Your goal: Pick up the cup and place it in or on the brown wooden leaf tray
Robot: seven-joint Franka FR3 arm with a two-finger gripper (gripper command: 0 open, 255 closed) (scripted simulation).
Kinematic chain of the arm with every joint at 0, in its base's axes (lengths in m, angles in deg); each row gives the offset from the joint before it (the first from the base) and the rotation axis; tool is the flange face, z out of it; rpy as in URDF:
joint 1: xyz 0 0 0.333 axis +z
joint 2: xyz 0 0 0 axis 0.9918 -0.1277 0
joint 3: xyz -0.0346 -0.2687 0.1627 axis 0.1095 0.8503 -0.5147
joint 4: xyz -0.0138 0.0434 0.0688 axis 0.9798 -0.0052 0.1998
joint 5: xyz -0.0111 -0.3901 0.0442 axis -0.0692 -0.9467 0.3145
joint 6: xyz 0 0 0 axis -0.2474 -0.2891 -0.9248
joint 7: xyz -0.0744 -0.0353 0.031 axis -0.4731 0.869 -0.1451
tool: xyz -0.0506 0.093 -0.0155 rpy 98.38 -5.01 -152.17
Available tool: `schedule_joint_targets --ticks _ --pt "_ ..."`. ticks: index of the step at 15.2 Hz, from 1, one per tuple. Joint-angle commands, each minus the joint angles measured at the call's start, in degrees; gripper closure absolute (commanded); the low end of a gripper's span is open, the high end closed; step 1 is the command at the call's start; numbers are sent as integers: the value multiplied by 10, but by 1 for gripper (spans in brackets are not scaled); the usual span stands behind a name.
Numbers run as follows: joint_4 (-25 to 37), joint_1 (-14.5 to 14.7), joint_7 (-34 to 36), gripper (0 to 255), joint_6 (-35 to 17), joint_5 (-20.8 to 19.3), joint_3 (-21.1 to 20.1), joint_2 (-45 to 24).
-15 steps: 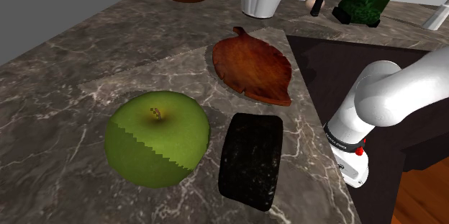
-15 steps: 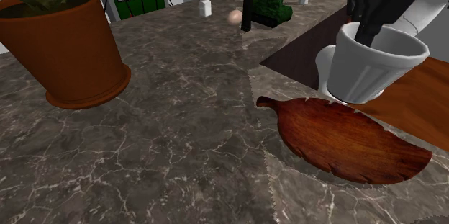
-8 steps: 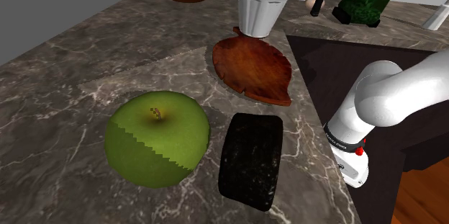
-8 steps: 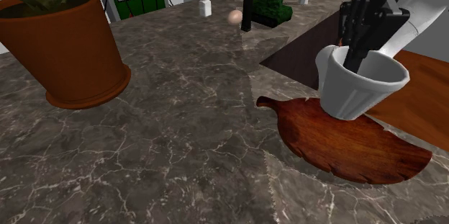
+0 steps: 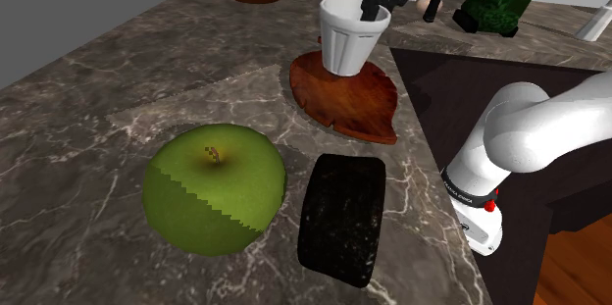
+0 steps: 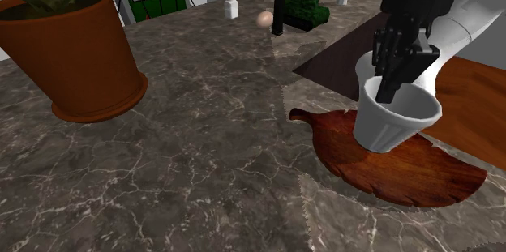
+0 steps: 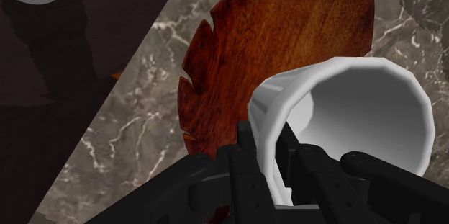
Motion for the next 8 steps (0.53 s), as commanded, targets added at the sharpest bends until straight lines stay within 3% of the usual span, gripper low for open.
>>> schedule_joint_targets --ticks 1,7,8 --pt "-7 0 -2 255 -5 0 0 3" --pt "-7 0 -2 255 -5 0 0 3" --pt "-7 0 -2 0 -5 0 0 3"
